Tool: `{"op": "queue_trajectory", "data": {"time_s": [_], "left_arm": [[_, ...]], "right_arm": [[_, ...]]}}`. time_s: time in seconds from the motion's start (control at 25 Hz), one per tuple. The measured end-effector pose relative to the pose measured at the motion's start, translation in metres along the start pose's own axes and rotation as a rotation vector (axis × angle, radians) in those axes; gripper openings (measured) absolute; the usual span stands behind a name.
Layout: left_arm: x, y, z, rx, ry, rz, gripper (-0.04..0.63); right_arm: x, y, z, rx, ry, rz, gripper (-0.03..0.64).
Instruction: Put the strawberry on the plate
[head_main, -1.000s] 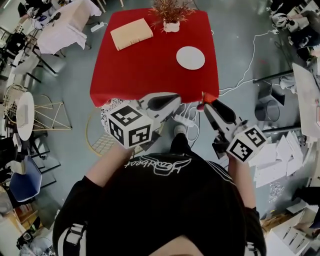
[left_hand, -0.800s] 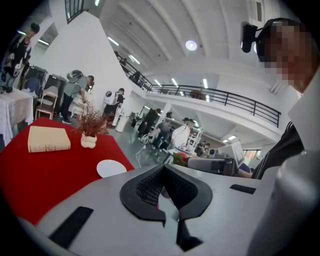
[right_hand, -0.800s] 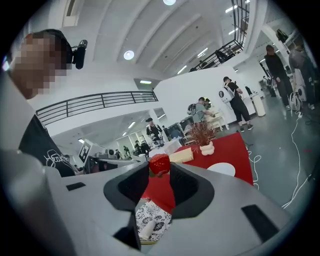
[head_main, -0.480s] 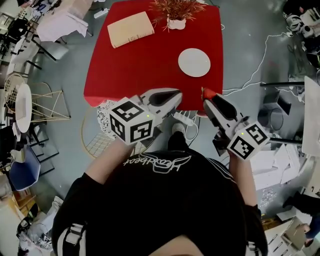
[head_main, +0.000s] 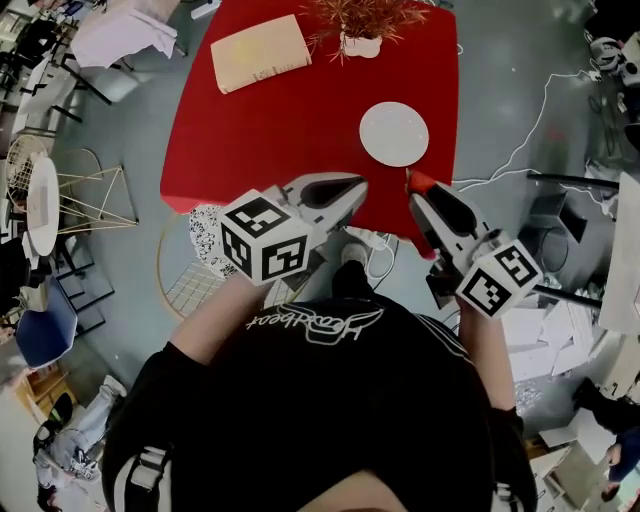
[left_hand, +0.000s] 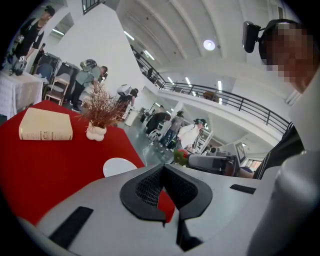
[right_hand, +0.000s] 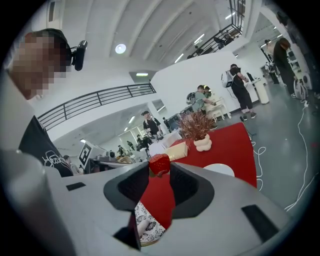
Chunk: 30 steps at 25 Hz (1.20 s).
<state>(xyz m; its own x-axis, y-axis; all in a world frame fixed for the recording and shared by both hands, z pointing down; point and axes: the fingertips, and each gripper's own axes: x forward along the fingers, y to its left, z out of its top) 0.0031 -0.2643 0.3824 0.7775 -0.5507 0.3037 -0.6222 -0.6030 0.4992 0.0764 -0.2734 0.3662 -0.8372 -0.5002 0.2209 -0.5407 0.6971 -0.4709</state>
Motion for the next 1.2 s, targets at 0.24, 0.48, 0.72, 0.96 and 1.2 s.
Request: {"op": "queue_trajectory", "data": {"time_s": [0.24,0.48,0.72,0.96,1.2], "left_arm": [[0.013,0.019,0.002,-0.037,0.002,0.002,0.006],[0.025,0.033,0.000,-0.070,0.005,-0.010,0.006],[0.033,0.052,-0.003,-0.111,0.007,0.001,0.006],[0.044,0.065,-0.015,-0.173,0.025,0.011,0.006],[0.052,0.080,-0.018,-0.252,0.024,0.014,0.006]], "right_arm": [[0.024,-0.025,0.012,-0.016,0.019,-0.006,0.126],[0.050,-0.048,0.020,-0.092,0.053,-0.025,0.126],[0.079,-0.071,0.020,-0.180,0.094,-0.057,0.126],[0.102,-0.102,0.009,-0.244,0.153,-0.086,0.126],[0.122,-0.132,-0.012,-0.326,0.236,-0.118,0.126]]}}
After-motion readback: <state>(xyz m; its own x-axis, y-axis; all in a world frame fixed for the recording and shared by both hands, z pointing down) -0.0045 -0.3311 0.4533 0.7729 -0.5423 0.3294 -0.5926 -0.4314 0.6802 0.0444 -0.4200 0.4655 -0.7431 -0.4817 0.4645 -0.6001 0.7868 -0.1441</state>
